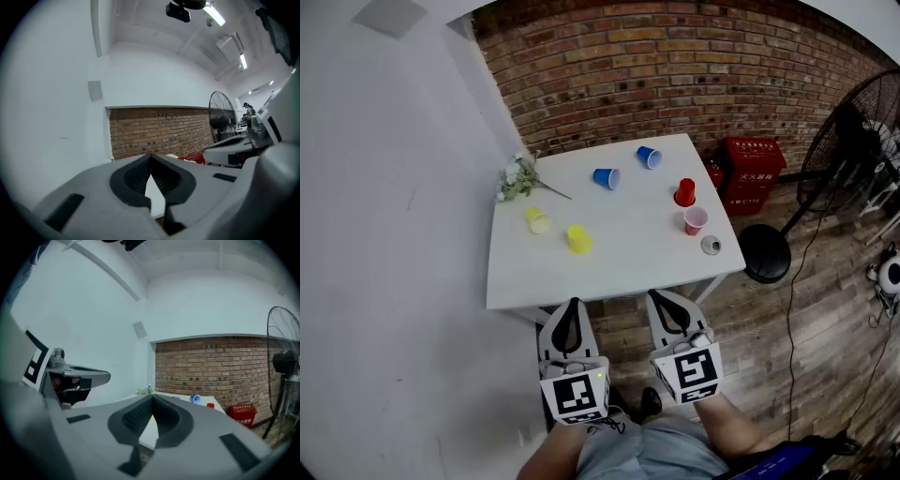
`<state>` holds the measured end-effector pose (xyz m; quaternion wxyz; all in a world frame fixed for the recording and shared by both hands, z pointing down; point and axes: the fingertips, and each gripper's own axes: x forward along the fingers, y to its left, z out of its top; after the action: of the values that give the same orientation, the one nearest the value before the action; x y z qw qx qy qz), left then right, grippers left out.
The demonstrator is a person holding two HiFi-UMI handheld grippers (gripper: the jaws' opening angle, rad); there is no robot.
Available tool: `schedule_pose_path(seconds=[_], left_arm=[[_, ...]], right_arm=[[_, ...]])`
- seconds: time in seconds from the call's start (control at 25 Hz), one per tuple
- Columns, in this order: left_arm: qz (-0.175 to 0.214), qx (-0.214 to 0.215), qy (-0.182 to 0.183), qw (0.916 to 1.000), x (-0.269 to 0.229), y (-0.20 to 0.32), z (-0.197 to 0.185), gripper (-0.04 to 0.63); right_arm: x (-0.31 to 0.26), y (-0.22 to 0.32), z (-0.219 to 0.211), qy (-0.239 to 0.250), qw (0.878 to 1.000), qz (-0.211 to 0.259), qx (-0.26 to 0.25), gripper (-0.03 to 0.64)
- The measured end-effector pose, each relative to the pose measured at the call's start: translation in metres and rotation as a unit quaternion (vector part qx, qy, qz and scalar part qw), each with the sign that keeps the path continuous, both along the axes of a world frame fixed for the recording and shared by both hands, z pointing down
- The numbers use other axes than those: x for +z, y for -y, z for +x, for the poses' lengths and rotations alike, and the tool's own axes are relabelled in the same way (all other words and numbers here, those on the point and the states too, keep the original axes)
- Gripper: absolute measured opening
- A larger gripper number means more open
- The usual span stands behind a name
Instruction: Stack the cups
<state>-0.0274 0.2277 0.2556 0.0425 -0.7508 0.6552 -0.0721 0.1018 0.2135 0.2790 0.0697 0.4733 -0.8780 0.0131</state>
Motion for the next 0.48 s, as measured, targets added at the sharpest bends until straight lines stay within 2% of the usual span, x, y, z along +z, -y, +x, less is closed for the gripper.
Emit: schedule_pose_path(seconds=[0.28,0.4,0.48], left_arm=[[-0.002,-0.007,0.001,1.0000,0.005,0.004,0.017,0.002],[-0.005,-0.021,-0.003,0.9998,0.007,0.007,0.012,0.002],[-0.011,-0.033,-0.006,0.9994,0.011,0.009,0.004,0.002]], right_arm=[[0.003,0.006,0.012,0.016,1.000,0.003,-0.017,0.005],[0.004,0.010,0.011,0.030,0.999,-0.004,-0.036,0.007],[0.008,0.013,0.006,0.032,0.998,-0.014,-0.051,0.099]])
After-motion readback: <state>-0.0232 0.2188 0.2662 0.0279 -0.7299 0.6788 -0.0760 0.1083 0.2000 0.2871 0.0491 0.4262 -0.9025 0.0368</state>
